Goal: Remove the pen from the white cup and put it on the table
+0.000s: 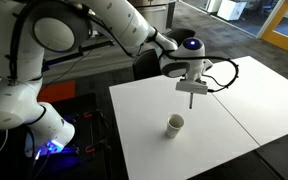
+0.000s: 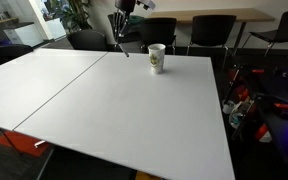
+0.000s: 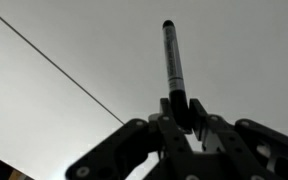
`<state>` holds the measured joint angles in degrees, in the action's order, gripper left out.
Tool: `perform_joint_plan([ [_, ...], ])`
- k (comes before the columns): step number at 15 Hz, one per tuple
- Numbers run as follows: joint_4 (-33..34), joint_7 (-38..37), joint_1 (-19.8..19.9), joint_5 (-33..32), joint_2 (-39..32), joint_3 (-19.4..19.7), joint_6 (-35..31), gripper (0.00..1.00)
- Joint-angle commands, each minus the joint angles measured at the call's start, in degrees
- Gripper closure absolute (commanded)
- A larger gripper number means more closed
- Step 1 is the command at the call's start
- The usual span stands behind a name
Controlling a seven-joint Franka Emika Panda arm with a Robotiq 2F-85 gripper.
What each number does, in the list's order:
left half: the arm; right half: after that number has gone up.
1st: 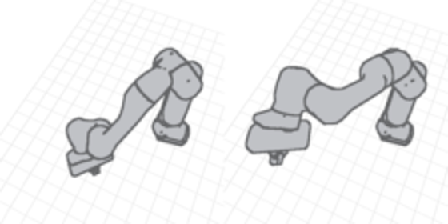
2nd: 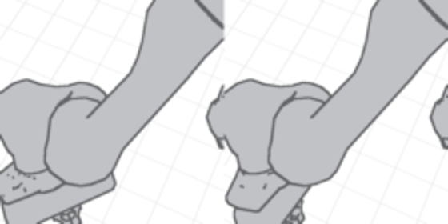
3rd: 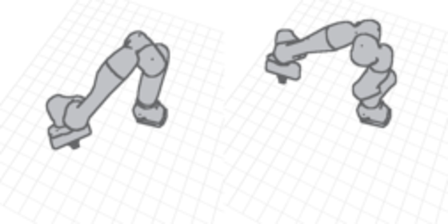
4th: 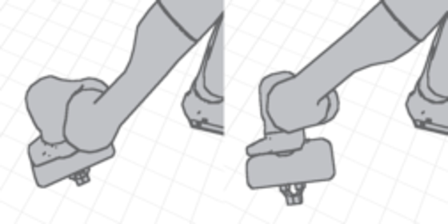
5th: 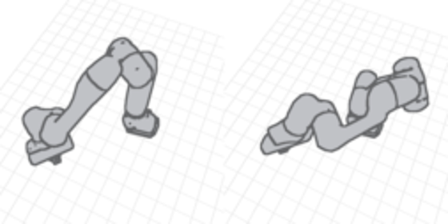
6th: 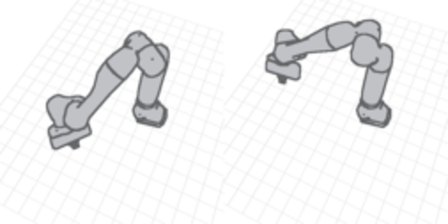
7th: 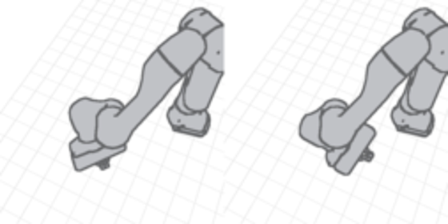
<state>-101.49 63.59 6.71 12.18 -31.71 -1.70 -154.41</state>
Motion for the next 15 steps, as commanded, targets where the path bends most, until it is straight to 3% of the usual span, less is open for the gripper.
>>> perform_joint_plan([
  [1,6.2,-9.1,-1.8,-9.7,-4.8,2.8,2.2,0.94],
  [5,11.1,-16.9,-3.0,-18.6,-9.8,4.6,3.3,0.94],
  [10,16.8,-22.5,-3.4,-24.7,-14.7,5.1,6.1,0.94],
  [11,17.7,-23.2,-3.4,-25.4,-15.3,5.0,7.3,0.59],
  [15,17.9,-25.0,-3.7,-26.9,-14.6,4.5,9.8,0.29],
])
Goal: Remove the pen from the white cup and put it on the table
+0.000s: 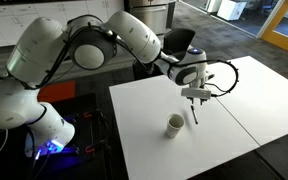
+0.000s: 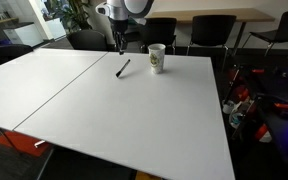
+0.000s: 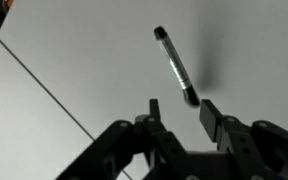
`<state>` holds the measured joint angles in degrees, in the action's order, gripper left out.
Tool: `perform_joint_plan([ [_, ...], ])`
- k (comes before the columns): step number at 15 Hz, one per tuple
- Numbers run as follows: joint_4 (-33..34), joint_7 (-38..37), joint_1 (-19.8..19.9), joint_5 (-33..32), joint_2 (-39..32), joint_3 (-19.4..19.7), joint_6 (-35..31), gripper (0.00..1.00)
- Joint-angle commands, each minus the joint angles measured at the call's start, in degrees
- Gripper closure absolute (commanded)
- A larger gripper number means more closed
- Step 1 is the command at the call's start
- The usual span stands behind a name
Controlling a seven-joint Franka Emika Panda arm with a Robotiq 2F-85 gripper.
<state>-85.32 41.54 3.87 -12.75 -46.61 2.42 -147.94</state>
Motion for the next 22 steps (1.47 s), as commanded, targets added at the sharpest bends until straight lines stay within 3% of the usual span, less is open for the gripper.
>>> perform_joint_plan([
  [1,0.6,-3.5,-0.9,-2.0,1.5,0.1,3.5,0.22],
  [4,-3.0,-5.1,-1.0,-1.8,5.2,-0.4,1.5,0.01],
  [15,-20.4,-13.7,-1.8,-3.8,22.0,-0.2,-4.5,0.00],
  [22,-31.3,-16.5,-1.5,-5.8,29.2,-0.2,-13.7,0.00],
])
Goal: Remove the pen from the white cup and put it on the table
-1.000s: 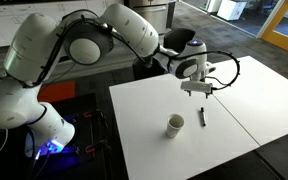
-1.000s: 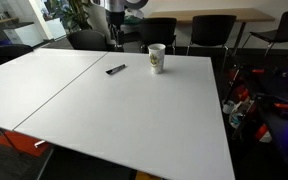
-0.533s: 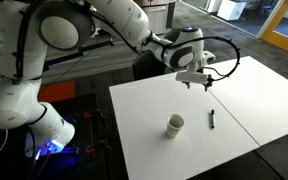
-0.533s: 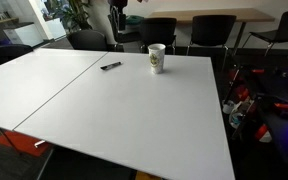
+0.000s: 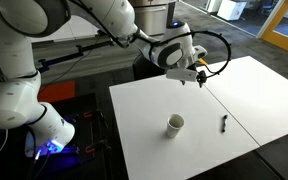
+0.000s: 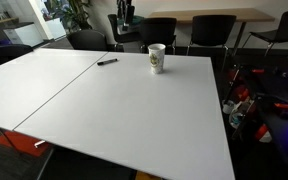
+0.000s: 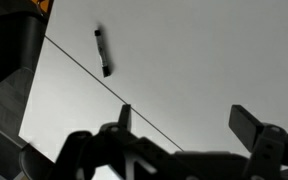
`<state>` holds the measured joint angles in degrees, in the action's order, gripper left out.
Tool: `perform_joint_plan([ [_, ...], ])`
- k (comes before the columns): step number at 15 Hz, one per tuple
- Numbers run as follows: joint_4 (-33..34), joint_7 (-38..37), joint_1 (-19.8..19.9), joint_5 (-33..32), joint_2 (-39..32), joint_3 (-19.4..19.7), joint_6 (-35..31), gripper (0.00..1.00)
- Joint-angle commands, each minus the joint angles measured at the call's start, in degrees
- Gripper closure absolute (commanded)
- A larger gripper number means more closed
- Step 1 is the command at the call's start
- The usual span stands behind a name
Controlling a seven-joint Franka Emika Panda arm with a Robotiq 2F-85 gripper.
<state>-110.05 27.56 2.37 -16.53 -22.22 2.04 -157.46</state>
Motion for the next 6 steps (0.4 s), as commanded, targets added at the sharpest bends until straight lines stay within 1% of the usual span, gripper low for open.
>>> perform_joint_plan([
  [1,-1.4,-0.7,0.6,-0.8,0.9,-0.7,-1.1,0.00],
  [3,-3.6,-0.7,0.6,-0.9,2.3,-0.7,-2.5,0.00],
  [6,-4.4,-0.7,0.6,-0.9,3.0,-0.6,-2.6,0.00],
])
